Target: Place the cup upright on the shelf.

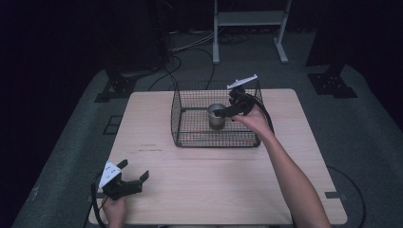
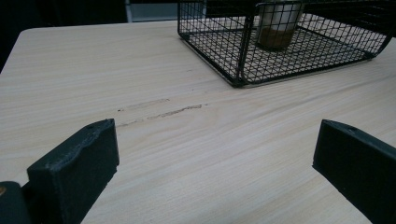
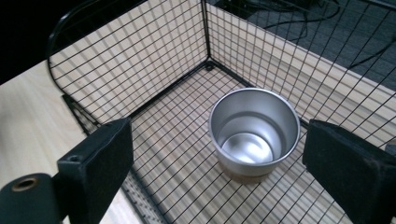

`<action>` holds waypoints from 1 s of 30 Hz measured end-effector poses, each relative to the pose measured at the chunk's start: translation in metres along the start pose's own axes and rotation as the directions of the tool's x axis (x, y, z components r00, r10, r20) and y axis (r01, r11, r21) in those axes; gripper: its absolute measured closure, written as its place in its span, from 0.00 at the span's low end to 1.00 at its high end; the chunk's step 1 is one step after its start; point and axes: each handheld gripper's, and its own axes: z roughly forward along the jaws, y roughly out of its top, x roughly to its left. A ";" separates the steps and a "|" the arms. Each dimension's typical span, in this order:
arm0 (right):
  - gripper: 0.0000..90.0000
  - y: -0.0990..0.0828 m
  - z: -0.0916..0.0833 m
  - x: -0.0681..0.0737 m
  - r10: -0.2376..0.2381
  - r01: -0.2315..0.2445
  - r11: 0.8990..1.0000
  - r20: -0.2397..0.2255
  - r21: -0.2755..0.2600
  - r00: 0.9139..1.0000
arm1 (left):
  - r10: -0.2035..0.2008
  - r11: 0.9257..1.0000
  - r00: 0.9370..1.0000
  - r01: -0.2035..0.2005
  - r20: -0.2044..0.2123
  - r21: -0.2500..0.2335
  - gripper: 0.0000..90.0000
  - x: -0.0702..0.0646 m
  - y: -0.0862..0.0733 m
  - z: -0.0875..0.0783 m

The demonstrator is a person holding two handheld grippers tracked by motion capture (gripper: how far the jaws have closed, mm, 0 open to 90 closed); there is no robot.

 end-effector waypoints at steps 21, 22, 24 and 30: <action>0.09 -0.037 -0.043 0.012 -0.014 0.012 0.999 -0.049 -0.035 0.999 | 0.004 1.000 1.000 -0.004 -0.002 0.004 0.00 -0.001 0.000 0.001; 0.09 -0.039 -0.044 0.013 -0.017 0.015 0.999 -0.049 -0.033 0.999 | 0.004 1.000 1.000 -0.004 -0.001 0.004 0.00 -0.001 0.000 0.001; 0.09 -0.043 -0.046 0.014 -0.019 0.017 0.999 -0.056 -0.030 0.998 | 0.005 1.000 1.000 -0.005 -0.002 0.004 0.00 -0.001 0.000 0.001; 0.09 -0.052 -0.054 0.017 -0.027 0.025 0.999 -0.060 -0.036 0.998 | 0.006 1.000 1.000 -0.006 -0.001 0.005 0.00 -0.001 0.000 0.001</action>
